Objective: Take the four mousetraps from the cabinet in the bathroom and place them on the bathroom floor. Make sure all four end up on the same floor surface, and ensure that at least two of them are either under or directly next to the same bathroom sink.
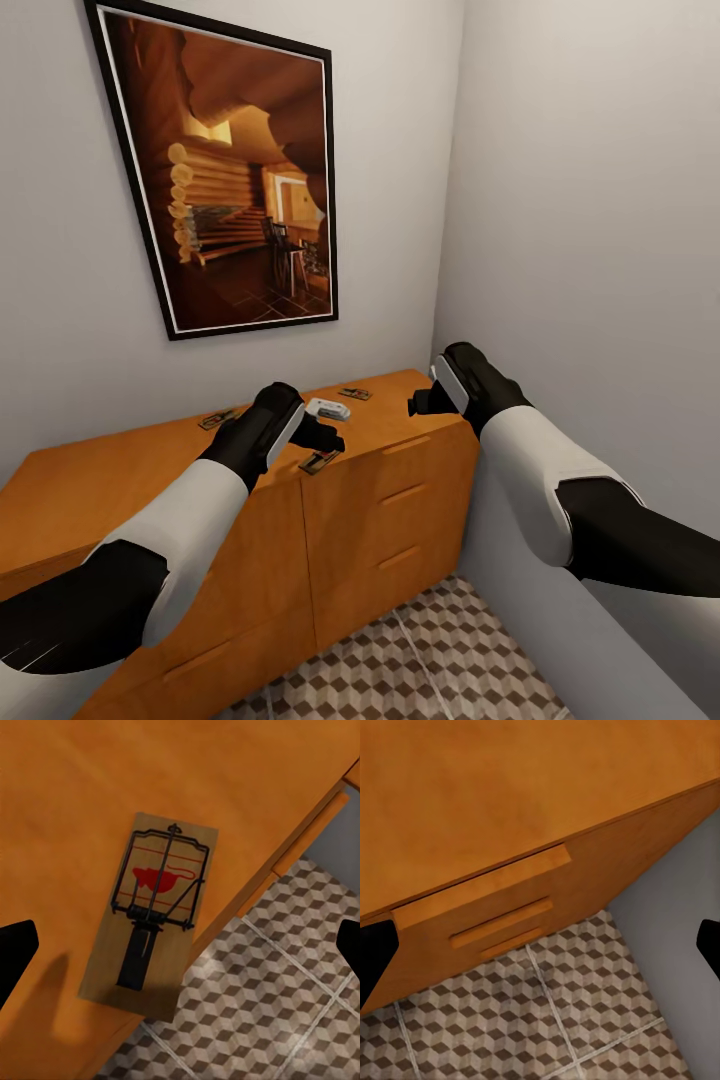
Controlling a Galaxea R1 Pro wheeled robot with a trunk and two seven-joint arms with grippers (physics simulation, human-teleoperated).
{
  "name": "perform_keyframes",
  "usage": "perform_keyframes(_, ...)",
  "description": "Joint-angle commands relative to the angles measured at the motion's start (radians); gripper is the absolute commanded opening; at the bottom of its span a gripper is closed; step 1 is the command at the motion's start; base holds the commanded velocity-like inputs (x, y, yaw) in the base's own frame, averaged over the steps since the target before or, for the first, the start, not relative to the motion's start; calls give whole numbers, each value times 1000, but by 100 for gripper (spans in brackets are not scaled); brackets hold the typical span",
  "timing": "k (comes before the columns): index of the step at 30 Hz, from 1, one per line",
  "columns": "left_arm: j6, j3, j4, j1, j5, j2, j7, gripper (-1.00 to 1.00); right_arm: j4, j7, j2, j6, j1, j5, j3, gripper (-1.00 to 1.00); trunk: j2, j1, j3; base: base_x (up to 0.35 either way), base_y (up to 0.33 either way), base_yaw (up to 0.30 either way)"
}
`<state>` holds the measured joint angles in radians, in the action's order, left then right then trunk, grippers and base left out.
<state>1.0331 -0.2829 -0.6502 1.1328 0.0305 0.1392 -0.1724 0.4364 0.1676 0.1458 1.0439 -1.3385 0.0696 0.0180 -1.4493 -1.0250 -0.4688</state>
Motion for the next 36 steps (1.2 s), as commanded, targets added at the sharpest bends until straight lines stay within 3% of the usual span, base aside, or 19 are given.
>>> perform_keyframes(1, 4, -2, -1, 1, 3, -1, 1, 100, 1, 7, 0, 3, -1, 8, 2, 100, -1, 0, -1, 0, 0, 0)
perform_keyframes(36, 8, -4, 26, 1, 11, -6, 1, 100, 0, 7, -1, 3, -1, 7, 2, 100, -1, 0, -1, 0, 0, 0)
